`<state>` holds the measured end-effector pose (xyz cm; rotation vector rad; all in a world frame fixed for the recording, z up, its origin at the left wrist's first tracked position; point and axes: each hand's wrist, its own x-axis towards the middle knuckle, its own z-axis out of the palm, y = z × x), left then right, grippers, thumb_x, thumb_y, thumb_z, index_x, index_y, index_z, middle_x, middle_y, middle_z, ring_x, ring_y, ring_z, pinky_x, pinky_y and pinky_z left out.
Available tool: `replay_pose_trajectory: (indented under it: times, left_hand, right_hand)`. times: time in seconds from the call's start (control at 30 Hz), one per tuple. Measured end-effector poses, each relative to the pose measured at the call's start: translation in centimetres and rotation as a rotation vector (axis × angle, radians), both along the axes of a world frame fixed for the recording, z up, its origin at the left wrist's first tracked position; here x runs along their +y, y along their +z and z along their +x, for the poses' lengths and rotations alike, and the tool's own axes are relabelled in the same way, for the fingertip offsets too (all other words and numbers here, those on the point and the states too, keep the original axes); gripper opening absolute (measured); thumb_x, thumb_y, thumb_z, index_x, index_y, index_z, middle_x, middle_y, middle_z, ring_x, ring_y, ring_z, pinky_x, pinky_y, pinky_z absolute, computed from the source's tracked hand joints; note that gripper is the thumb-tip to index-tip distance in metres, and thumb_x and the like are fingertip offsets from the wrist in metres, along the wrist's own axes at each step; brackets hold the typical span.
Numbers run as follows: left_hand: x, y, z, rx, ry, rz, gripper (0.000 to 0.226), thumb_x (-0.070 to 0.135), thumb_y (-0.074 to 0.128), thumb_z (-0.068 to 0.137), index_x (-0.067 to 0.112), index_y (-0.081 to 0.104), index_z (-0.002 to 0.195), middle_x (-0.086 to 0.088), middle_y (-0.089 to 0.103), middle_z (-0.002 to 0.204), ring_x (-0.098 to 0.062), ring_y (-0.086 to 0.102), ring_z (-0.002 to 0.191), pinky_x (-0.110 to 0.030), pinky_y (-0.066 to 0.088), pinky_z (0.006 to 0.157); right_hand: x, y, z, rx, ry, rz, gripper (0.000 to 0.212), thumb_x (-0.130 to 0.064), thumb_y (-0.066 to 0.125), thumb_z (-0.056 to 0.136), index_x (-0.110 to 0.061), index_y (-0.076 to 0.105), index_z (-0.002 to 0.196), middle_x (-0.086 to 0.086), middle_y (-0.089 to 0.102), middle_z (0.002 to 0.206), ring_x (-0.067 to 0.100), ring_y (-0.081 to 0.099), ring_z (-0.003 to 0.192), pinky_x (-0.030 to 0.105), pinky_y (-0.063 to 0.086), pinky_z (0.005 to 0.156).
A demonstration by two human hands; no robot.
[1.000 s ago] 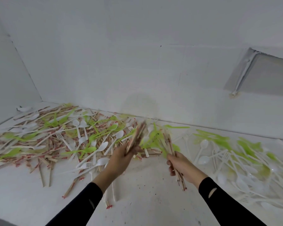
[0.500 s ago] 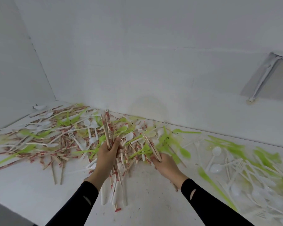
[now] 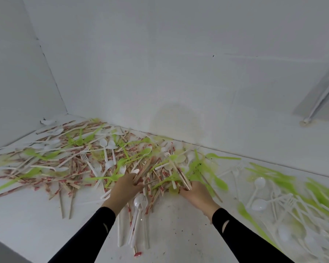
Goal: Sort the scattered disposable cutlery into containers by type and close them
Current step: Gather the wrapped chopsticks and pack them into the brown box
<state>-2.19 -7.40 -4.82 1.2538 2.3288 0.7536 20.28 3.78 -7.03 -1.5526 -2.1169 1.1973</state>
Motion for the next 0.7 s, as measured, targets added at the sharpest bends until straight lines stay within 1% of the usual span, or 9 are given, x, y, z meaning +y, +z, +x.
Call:
replay_pose_trajectory:
  times: [0.07, 0.17, 0.27, 0.33, 0.4, 0.47, 0.53, 0.6, 0.7]
  left_hand:
    - [0.0, -0.6, 0.2, 0.078, -0.017, -0.094, 0.014, 0.027, 0.067, 0.086, 0.014, 0.063, 0.083, 0.000, 0.063, 0.074, -0.011, 0.054, 0.062, -0.023, 0.040, 0.053]
    - [0.4, -1.0, 0.4, 0.123, -0.040, -0.159, 0.017, 0.031, 0.061, 0.090, 0.015, 0.062, 0.083, -0.002, 0.064, 0.077, -0.014, 0.057, 0.065, -0.026, 0.042, 0.056]
    - [1.2, -0.7, 0.5, 0.119, -0.046, -0.132, 0.023, 0.027, 0.055, 0.091, 0.015, 0.052, 0.072, 0.001, 0.055, 0.066, -0.013, 0.049, 0.055, -0.026, 0.040, 0.051]
    - [1.7, -0.1, 0.6, 0.120, -0.021, -0.099, 0.029, 0.029, 0.053, 0.094, 0.014, 0.047, 0.069, 0.001, 0.050, 0.062, -0.013, 0.043, 0.051, -0.025, 0.034, 0.049]
    - [2.2, 0.5, 0.3, 0.097, -0.006, -0.051, 0.034, 0.034, 0.053, 0.096, 0.014, 0.047, 0.069, 0.000, 0.051, 0.062, -0.015, 0.046, 0.053, -0.027, 0.037, 0.052]
    - [2.5, 1.1, 0.4, 0.061, -0.007, 0.029, 0.036, 0.039, 0.052, 0.098, 0.012, 0.051, 0.075, -0.004, 0.058, 0.065, -0.021, 0.055, 0.057, -0.031, 0.043, 0.055]
    - [2.9, 1.7, 1.2, -0.066, -0.006, 0.192, 0.035, 0.038, 0.051, 0.099, 0.006, 0.056, 0.085, -0.011, 0.064, 0.067, -0.025, 0.057, 0.056, -0.036, 0.047, 0.055]
    - [3.2, 2.5, 2.9, -0.223, -0.004, 0.362, 0.033, 0.033, 0.051, 0.099, 0.002, 0.058, 0.092, -0.010, 0.059, 0.062, -0.021, 0.052, 0.050, -0.036, 0.045, 0.052]
    - [3.1, 3.2, 5.3, -0.429, 0.029, 0.543, 0.028, 0.031, 0.051, 0.100, 0.004, 0.057, 0.095, -0.004, 0.051, 0.057, -0.018, 0.050, 0.047, -0.032, 0.043, 0.046]
  right_hand:
    - [0.6, 1.0, 0.9, 0.042, -0.073, 0.043, 0.025, -0.036, 0.065, 0.088, -0.013, 0.058, 0.081, -0.002, 0.052, 0.064, 0.013, 0.046, 0.050, 0.023, 0.032, 0.045]
    - [1.4, 3.4, 2.5, 0.289, -0.200, 0.082, 0.023, -0.034, 0.067, 0.089, -0.012, 0.060, 0.084, -0.005, 0.052, 0.061, 0.012, 0.045, 0.050, 0.019, 0.034, 0.042]
    - [2.4, 6.0, 4.6, 0.567, -0.350, 0.096, 0.024, -0.031, 0.070, 0.085, -0.010, 0.059, 0.085, -0.013, 0.039, 0.051, 0.011, 0.034, 0.046, 0.025, 0.030, 0.045]
    - [2.9, 7.6, 5.7, 0.673, -0.418, 0.156, 0.035, -0.038, 0.070, 0.074, -0.007, 0.059, 0.088, -0.010, 0.043, 0.053, 0.010, 0.030, 0.045, 0.026, 0.028, 0.046]
    - [3.1, 8.8, 6.4, 0.664, -0.447, 0.251, 0.025, -0.033, 0.066, 0.076, -0.012, 0.053, 0.082, 0.000, 0.064, 0.068, 0.009, 0.036, 0.046, 0.027, 0.032, 0.047]
    - [3.1, 9.3, 6.7, 0.637, -0.449, 0.339, 0.013, -0.019, 0.060, 0.088, -0.016, 0.049, 0.082, 0.003, 0.071, 0.078, 0.005, 0.047, 0.049, 0.022, 0.039, 0.048]
    - [2.8, 8.6, 6.7, 0.609, -0.422, 0.412, 0.012, -0.016, 0.057, 0.093, -0.018, 0.049, 0.084, 0.006, 0.068, 0.075, 0.008, 0.055, 0.054, 0.022, 0.044, 0.051]
    - [2.4, 7.0, 6.8, 0.558, -0.369, 0.439, 0.012, -0.019, 0.057, 0.095, -0.022, 0.049, 0.086, 0.010, 0.061, 0.069, 0.014, 0.050, 0.051, 0.032, 0.042, 0.050]
    - [1.3, 3.9, 7.0, 0.491, -0.260, 0.384, 0.014, -0.027, 0.060, 0.095, -0.025, 0.049, 0.086, -0.004, 0.047, 0.057, 0.009, 0.039, 0.046, 0.028, 0.034, 0.045]
